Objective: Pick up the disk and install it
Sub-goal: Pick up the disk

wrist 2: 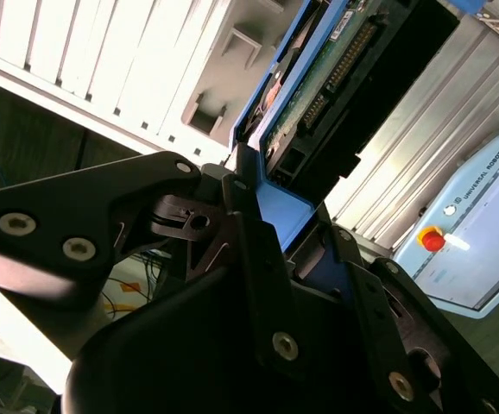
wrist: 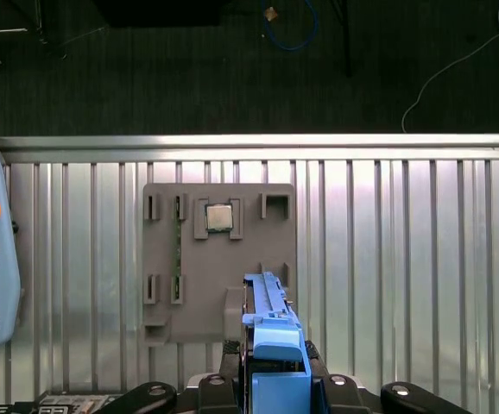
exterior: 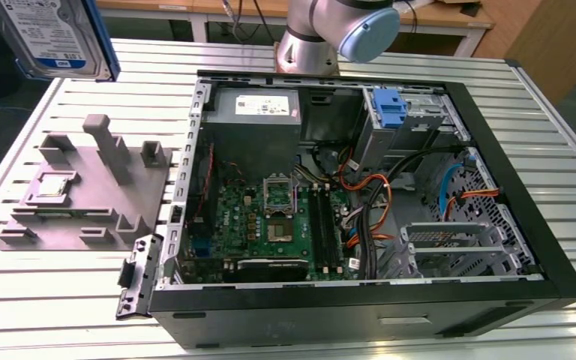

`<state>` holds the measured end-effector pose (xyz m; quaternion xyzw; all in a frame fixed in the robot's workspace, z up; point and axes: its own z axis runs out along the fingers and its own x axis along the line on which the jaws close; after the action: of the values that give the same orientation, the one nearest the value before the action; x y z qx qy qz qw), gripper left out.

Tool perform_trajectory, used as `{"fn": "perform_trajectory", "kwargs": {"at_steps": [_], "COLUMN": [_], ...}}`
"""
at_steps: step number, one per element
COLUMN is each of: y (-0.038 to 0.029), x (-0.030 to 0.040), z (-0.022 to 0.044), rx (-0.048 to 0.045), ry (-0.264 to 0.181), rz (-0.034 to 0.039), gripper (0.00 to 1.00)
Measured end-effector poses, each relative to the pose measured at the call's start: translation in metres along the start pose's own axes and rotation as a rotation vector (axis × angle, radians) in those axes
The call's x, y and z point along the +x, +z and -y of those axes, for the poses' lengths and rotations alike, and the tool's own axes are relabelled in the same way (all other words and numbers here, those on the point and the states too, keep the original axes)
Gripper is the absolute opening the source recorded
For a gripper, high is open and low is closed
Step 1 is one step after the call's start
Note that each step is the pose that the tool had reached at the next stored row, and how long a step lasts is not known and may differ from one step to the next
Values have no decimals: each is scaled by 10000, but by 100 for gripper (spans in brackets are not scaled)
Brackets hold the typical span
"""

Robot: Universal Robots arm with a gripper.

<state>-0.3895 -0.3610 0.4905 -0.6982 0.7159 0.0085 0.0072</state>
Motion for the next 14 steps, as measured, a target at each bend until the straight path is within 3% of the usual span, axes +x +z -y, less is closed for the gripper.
{"fn": "perform_trajectory", "kwargs": {"at_steps": [14], "y": [0], "x": [0], "z": [23], "rx": [0], "ry": [0], "rz": [0], "gripper": [36]}}
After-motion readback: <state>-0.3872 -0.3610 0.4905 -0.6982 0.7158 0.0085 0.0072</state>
